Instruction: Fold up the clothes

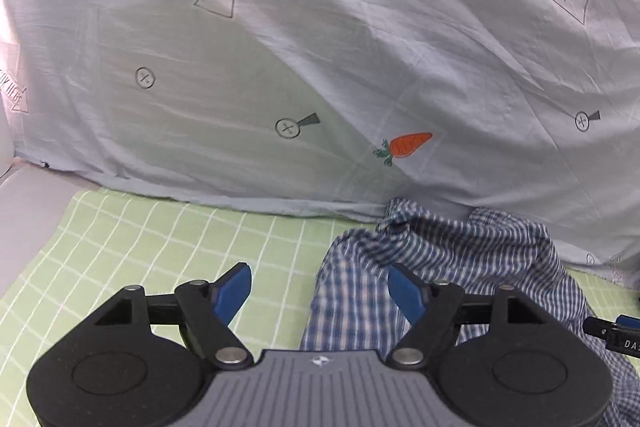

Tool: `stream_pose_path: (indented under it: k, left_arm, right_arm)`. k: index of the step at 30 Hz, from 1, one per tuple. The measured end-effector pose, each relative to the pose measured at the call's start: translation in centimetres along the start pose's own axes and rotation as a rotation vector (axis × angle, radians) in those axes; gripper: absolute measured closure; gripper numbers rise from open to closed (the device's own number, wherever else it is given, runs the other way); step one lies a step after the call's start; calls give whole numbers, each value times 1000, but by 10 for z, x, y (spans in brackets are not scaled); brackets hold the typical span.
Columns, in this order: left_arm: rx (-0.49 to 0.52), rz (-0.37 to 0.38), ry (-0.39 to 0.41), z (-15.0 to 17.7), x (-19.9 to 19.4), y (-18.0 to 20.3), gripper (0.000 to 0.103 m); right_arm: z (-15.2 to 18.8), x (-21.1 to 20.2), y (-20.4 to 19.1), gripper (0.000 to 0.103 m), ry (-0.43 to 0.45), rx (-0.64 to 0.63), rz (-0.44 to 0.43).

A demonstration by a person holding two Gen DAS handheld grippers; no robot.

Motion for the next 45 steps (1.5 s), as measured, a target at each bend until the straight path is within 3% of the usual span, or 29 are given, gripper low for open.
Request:
stream_pose_path:
  k: [4, 9, 12, 14, 17, 21, 23, 31, 39, 41, 45]
  left_arm:
    - [-81, -21, -123, 66, -29, -33, 24]
    - [-119, -55, -195, 137, -63, -52, 24]
    - [-126, -64, -207, 163, -79, -55, 24]
    - [-122, -62, -200, 172, -88, -55, 24]
    - [-118, -63, -188, 180, -99, -57, 24]
    - [-112, -55, -170, 190, -115, -60, 24]
    - [-104, -53, -161, 197, -124, -60, 24]
    - [-113, -67, -210, 240, -150, -59, 24]
    - [-196, -69, -250, 254, -155, -83, 24]
    - [-223, -56, -250, 255, -153, -91, 24]
    - [-246, -47, -249, 251, -146, -104, 24]
  right_arm:
    - [63, -25, 5, 4, -72, 66, -13]
    - [123, -39, 1, 3, -122, 61, -27]
    - [145, -37, 3, 6, -154, 82, -33]
    - [155, -37, 2, 14, -161, 83, -46]
    - [161, -41, -5, 33, -150, 63, -77]
    - [165, -52, -5, 92, -133, 74, -97]
    - [172, -62, -5, 102, -121, 78, -100]
    - [213, -110, -7, 103, -129, 93, -150]
    - [237, -133, 2, 102, -155, 160, -146]
    - [237, -129, -1, 99, -172, 171, -136]
    - [233, -118, -9, 79, -193, 191, -121]
Point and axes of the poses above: each gripper's, at about its wrist camera, not at the fingertips, and x roughly the way its jaws point, y to its right, z to its underside, the point moved 6 cm from there along x, roughly the way its jaws point, and after that the axes turned 10 degrees about -y, right-handed, at the moved point
